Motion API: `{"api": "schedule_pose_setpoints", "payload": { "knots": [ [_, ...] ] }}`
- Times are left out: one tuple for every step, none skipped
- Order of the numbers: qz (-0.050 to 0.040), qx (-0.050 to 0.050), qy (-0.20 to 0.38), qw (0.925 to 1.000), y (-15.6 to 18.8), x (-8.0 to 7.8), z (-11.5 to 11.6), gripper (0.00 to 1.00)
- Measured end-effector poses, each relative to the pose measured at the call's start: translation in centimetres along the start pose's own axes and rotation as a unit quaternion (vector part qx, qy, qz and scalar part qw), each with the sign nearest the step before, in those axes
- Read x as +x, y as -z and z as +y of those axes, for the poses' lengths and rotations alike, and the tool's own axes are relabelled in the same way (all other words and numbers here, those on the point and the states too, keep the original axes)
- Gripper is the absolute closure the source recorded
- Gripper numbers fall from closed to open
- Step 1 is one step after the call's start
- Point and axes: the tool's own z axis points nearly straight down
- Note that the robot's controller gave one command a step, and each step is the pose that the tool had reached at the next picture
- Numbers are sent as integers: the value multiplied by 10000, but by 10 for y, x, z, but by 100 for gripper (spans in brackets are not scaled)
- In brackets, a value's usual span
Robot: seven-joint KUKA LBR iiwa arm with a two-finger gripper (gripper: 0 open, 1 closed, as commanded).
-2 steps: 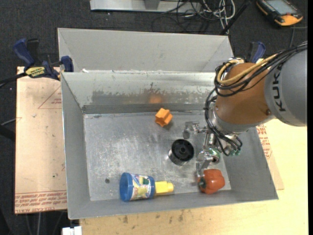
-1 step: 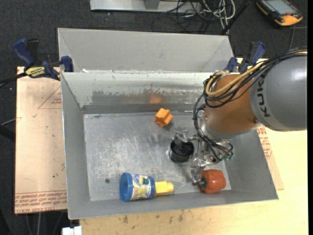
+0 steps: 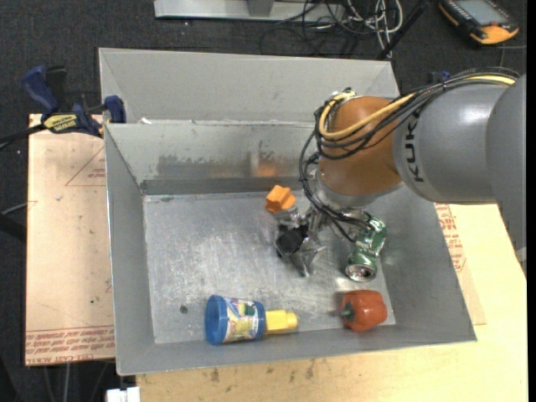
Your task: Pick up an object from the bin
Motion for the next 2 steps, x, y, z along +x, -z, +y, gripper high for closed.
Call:
{"api": "schedule_pose_setpoints", "payload": {
  "knots": [
    [0,-1,0,10000,0,0,0,100],
    [-21,-2,594,9982,128,-8,-1,100]
  ]
}}
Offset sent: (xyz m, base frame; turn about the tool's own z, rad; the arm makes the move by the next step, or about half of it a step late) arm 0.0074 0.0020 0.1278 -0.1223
